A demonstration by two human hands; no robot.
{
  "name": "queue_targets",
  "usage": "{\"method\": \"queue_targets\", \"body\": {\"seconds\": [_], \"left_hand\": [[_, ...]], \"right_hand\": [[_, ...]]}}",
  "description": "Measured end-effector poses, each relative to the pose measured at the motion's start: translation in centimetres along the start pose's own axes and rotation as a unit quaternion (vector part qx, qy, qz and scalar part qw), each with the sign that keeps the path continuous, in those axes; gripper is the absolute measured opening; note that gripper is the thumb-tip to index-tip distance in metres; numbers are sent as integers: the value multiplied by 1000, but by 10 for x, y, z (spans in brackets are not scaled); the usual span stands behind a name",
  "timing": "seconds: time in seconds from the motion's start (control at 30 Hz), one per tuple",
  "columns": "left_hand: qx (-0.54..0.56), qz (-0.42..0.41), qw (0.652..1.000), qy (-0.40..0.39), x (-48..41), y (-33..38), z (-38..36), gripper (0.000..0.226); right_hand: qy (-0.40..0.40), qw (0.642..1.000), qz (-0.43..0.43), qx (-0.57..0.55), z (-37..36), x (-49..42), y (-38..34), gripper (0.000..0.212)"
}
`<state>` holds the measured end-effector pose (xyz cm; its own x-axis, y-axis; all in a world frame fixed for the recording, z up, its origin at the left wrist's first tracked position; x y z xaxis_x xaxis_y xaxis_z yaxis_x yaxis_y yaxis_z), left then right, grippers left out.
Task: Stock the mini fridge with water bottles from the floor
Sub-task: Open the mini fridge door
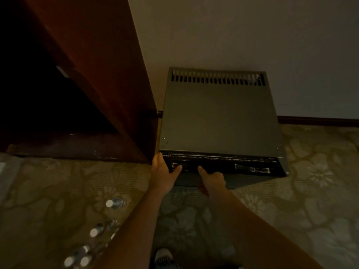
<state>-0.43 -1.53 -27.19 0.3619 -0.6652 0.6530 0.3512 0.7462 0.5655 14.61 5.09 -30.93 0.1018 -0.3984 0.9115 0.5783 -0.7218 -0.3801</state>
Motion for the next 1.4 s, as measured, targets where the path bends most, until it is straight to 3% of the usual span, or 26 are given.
{"method": "queue_targets", "body": {"seconds": [0.17,0.4,0.63,0.7,0.8,0.87,1.07,1.27,1.4], "left_hand": [[-54,-1,998,37,1,0,3,82],[-47,6,999,0,21,-13,-3,76],[-37,53,995,-75,75,-54,-23,50],[-81,87,987,-112,88,-62,-31,51],[-231,115,954,-153,102,-67,-49,64],[-282,78,944,-154,111,-58,-68,68],[-283,-71,927,-238,131,-8,-136,66],[-406,-197,850,-274,146,53,-211,71],[-495,-228,795,-266,150,84,-250,68]], "right_hand": [[4,1000,9,-10,1,-4,0,56],[-4,999,18,-38,3,6,18,56],[-20,999,32,-1,14,37,74,29],[-30,999,30,2,19,47,94,29],[-25,999,29,24,33,62,125,31],[-23,998,38,53,46,73,145,29],[-22,994,19,103,86,95,193,30],[21,995,13,101,147,112,234,30],[44,990,18,131,190,117,252,31]]}}
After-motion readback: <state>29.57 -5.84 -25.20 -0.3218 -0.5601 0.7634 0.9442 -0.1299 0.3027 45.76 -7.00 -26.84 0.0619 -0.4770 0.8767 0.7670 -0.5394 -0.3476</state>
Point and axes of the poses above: each hand's wrist, its own x-axis away from the middle knuckle, its own z-axis out of the back of the hand, y = z × x, the point moved 4 cm from there along -x, towards the middle knuckle, and after that the axes turned 15 degrees about -y, right-handed, at the moved point
